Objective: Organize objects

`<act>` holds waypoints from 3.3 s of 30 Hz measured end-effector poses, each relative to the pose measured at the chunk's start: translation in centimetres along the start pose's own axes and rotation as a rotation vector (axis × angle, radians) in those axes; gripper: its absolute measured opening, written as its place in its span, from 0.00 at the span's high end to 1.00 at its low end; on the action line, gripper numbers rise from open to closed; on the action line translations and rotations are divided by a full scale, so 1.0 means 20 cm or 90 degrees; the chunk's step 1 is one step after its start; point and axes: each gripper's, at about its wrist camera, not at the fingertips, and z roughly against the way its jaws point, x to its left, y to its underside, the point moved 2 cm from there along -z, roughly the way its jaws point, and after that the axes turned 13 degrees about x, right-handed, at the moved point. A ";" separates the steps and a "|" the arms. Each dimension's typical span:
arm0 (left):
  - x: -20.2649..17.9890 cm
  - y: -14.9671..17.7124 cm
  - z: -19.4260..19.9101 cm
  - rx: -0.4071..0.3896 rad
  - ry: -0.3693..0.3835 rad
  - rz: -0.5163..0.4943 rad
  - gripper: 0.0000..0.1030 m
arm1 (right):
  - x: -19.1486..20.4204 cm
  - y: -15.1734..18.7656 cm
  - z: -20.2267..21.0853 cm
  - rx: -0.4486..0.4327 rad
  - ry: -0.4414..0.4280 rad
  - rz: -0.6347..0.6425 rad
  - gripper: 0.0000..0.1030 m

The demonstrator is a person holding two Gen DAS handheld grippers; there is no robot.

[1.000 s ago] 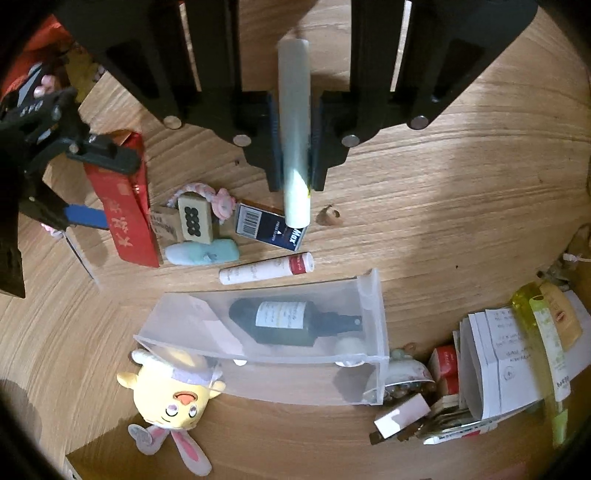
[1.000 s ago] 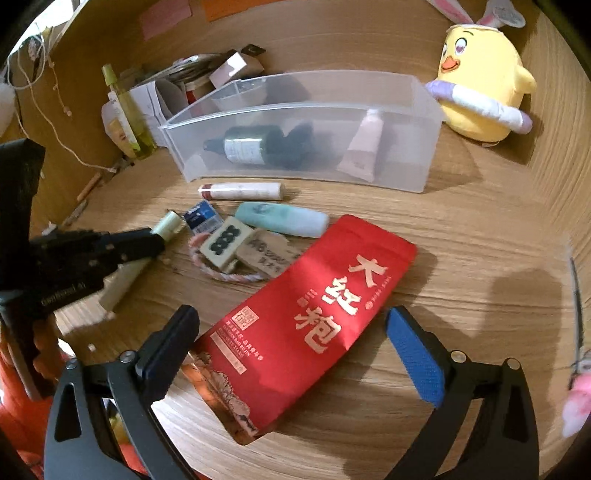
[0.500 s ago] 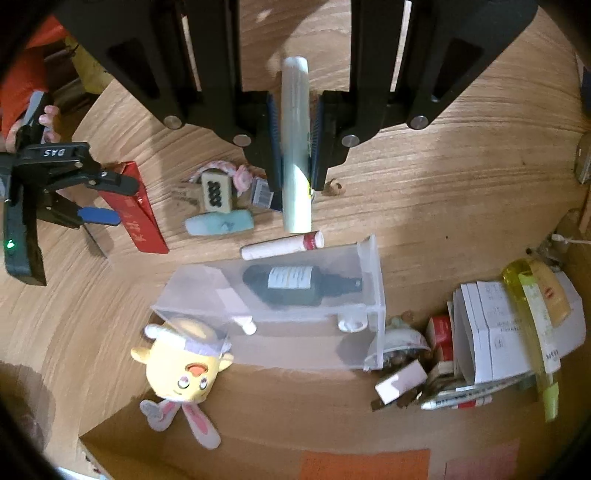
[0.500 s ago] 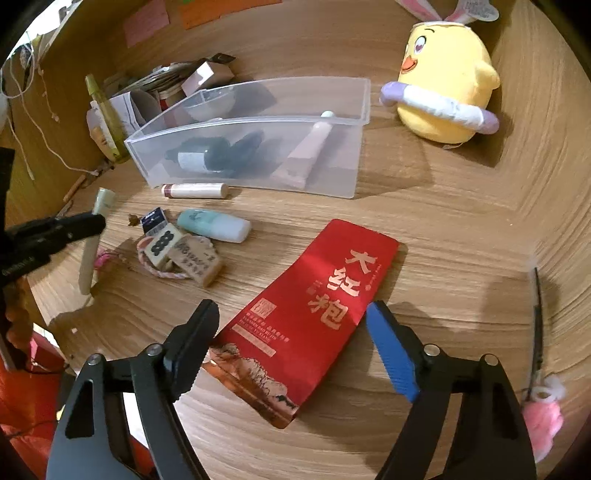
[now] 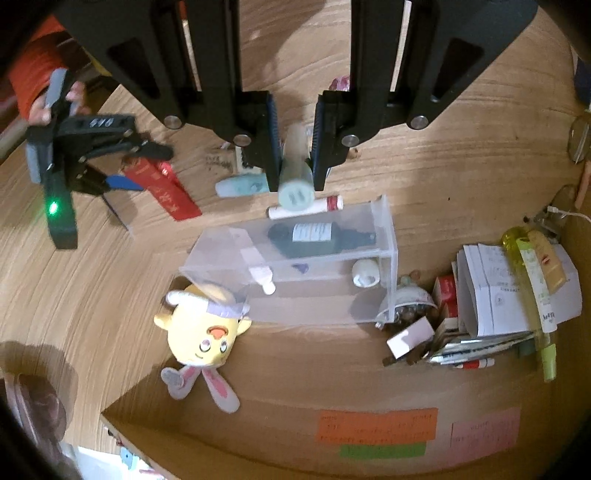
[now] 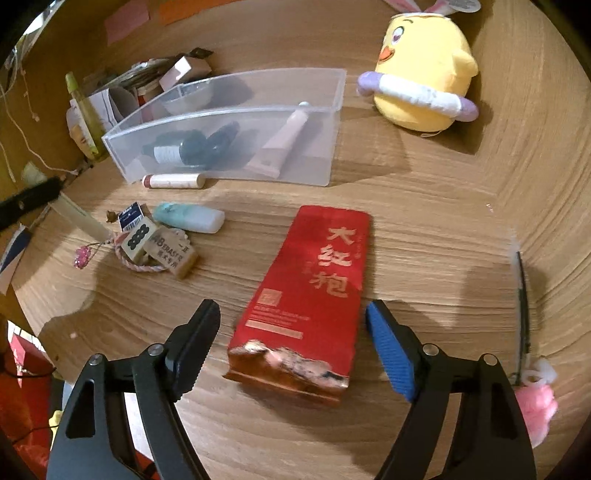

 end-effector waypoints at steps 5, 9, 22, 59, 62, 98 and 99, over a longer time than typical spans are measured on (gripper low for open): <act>0.00 -0.05 0.02 -0.019 0.006 0.009 0.86 | 0.01 0.01 0.00 -0.018 0.034 0.003 0.45; 0.01 -0.08 0.04 -0.033 0.006 0.018 0.86 | -0.02 0.02 0.02 -0.025 0.037 -0.002 0.49; 0.05 -0.23 0.11 -0.083 0.004 0.044 0.86 | -0.08 0.03 0.25 -0.122 0.064 -0.033 0.50; 0.17 -0.58 -0.21 -0.078 -0.110 0.072 0.86 | 0.20 -0.81 0.18 -0.215 0.016 0.055 0.50; 0.19 -0.58 -0.27 -0.066 -0.114 0.077 0.86 | 0.20 -0.85 0.08 -0.187 0.005 0.053 0.50; 0.04 -0.53 -0.35 -0.039 -0.116 0.000 0.31 | 0.18 -0.86 -0.09 -0.108 0.033 0.078 0.35; 0.04 -0.53 -0.34 -0.039 -0.110 0.001 0.28 | 0.18 -0.86 -0.08 -0.110 0.032 0.078 0.33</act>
